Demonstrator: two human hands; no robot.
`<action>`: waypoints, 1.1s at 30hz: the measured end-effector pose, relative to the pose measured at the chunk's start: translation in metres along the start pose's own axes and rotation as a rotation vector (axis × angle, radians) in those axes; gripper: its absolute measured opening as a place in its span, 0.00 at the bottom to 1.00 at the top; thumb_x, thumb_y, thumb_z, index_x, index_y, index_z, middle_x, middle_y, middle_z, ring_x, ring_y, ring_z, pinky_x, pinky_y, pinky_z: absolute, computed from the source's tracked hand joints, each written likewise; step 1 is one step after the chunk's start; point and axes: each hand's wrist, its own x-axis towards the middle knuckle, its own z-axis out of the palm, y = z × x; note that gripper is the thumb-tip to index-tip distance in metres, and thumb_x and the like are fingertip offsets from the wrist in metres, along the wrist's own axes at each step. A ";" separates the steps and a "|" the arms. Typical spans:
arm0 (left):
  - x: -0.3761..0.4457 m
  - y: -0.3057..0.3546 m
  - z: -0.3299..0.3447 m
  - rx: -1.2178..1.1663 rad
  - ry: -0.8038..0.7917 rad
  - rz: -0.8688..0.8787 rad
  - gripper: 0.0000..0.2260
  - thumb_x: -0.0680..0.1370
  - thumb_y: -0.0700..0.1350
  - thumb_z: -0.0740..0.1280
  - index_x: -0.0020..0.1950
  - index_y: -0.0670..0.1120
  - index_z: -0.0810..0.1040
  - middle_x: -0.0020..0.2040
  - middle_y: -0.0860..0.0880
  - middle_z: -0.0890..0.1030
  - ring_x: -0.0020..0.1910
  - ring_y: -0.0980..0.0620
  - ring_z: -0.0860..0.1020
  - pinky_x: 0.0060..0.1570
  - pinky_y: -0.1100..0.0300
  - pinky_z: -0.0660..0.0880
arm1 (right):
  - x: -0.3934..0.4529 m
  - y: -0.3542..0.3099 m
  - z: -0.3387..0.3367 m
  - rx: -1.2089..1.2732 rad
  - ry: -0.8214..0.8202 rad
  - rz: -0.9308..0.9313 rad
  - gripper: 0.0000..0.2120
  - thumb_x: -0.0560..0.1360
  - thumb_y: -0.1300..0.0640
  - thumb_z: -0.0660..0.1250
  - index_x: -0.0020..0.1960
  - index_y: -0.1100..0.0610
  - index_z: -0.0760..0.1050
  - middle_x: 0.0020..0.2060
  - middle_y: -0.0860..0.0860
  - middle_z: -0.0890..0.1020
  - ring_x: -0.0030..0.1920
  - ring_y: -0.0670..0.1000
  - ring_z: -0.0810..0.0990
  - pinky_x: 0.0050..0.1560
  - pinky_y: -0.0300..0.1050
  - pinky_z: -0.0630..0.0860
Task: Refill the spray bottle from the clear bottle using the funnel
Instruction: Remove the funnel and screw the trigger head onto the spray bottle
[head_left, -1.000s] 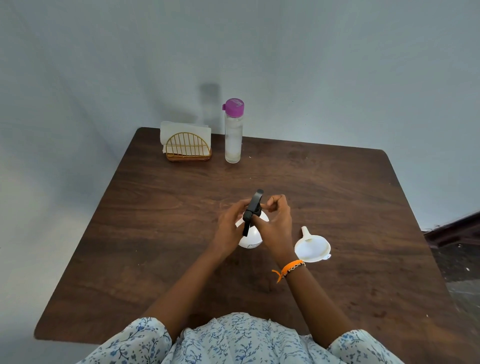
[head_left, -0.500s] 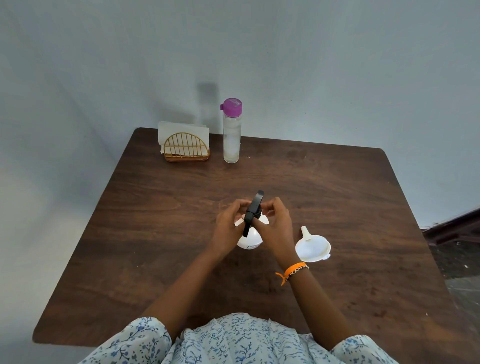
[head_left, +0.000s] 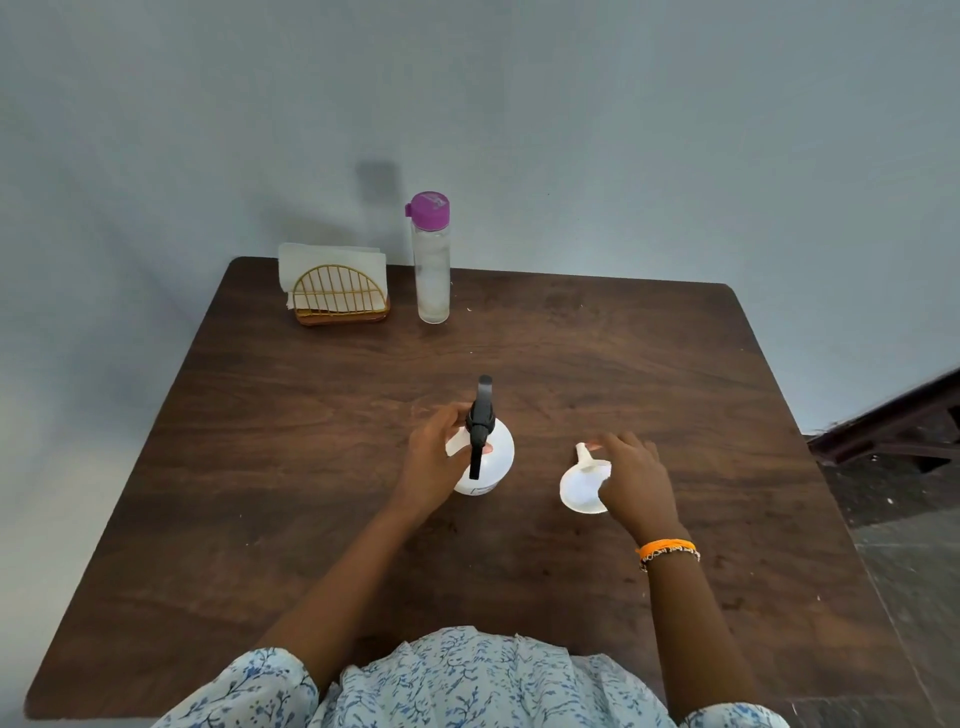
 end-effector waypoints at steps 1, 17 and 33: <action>0.000 0.000 -0.001 -0.007 -0.001 -0.009 0.15 0.69 0.36 0.73 0.50 0.52 0.75 0.47 0.59 0.79 0.48 0.63 0.76 0.51 0.73 0.69 | -0.001 0.002 0.002 0.004 0.005 0.033 0.23 0.67 0.70 0.61 0.58 0.55 0.75 0.55 0.53 0.77 0.56 0.57 0.71 0.46 0.47 0.70; 0.009 -0.004 -0.015 -0.119 -0.190 -0.187 0.25 0.66 0.43 0.75 0.59 0.58 0.72 0.61 0.54 0.77 0.64 0.54 0.72 0.70 0.47 0.65 | 0.089 -0.059 -0.007 0.319 0.238 -0.004 0.09 0.70 0.66 0.62 0.45 0.57 0.79 0.43 0.53 0.82 0.43 0.56 0.78 0.38 0.45 0.72; 0.020 -0.012 -0.020 -0.172 -0.242 -0.279 0.26 0.66 0.34 0.74 0.55 0.60 0.75 0.58 0.60 0.78 0.60 0.56 0.75 0.57 0.61 0.75 | 0.235 -0.118 0.030 0.365 0.126 -0.011 0.18 0.68 0.68 0.58 0.51 0.54 0.80 0.49 0.54 0.82 0.49 0.58 0.79 0.45 0.47 0.73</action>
